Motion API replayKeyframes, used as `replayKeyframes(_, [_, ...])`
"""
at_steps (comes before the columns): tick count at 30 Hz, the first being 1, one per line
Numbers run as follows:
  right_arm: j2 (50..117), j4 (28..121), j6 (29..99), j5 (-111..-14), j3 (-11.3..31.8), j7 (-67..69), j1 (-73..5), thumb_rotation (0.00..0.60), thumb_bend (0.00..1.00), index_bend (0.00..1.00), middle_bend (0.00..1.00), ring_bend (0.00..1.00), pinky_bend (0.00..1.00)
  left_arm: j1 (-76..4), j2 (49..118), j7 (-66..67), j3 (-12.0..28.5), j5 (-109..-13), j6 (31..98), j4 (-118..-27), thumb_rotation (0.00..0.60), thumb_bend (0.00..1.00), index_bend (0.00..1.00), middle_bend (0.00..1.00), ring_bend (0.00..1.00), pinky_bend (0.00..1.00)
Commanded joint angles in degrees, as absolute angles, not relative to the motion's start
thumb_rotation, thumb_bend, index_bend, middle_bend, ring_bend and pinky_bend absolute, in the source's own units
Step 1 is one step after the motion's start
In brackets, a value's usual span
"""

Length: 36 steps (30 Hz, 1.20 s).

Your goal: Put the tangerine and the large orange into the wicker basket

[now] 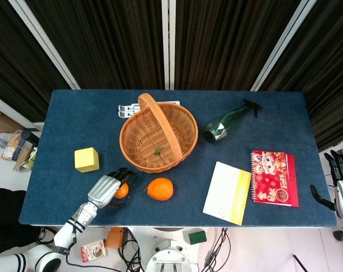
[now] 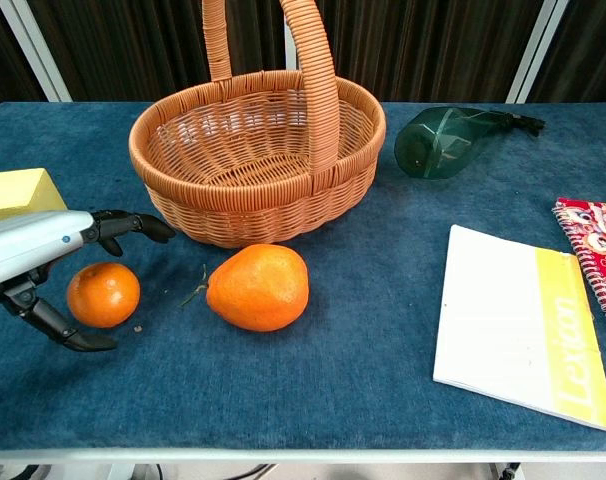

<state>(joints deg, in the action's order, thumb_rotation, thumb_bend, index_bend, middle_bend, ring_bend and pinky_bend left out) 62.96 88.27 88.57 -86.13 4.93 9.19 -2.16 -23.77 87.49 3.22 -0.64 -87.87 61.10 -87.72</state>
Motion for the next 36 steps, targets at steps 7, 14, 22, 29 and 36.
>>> replayKeyframes(7, [62.9, 88.3, 88.3, -86.1, 4.9, 9.1, -2.2, 0.6, 0.33, 0.0, 0.0, 0.0, 0.0, -23.7, 87.7, 4.5, -0.9, -86.9, 61.8, -87.4, 0.6, 0.12, 0.2, 0.22, 0.12, 0.28])
replayKeyframes(14, [62.9, 88.4, 88.4, -86.1, 5.0, 9.2, -2.2, 0.6, 0.33, 0.0, 0.0, 0.0, 0.0, -24.2, 87.2, 6.7, -1.1, -85.5, 60.8, -88.0, 0.6, 0.12, 0.28, 0.26, 0.16, 0.33])
replayKeyframes(22, [62.9, 88.5, 88.4, -86.1, 5.0, 9.1, -2.1, 0.6, 0.33, 0.0, 0.0, 0.0, 0.0, -24.0, 87.2, 8.3, -1.0, -84.8, 61.8, -87.9, 0.6, 0.25, 0.32, 0.31, 0.27, 0.47])
replayKeyframes(29, [62.9, 88.5, 88.3, -86.1, 4.9, 8.9, -2.1, 0.6, 0.33, 0.0, 0.0, 0.0, 0.0, -23.8, 87.2, 9.0, -1.1, -84.7, 62.7, -87.8, 0.6, 0.31, 0.41, 0.43, 0.44, 0.65])
replayKeyframes(36, [62.8, 88.6, 88.4, -86.1, 5.0, 9.0, -2.1, 0.6, 0.33, 0.0, 0.0, 0.0, 0.0, -23.3, 84.8, 9.8, -1.4, -85.2, 64.4, -90.9, 0.6, 0.32, 0.44, 0.48, 0.49, 0.69])
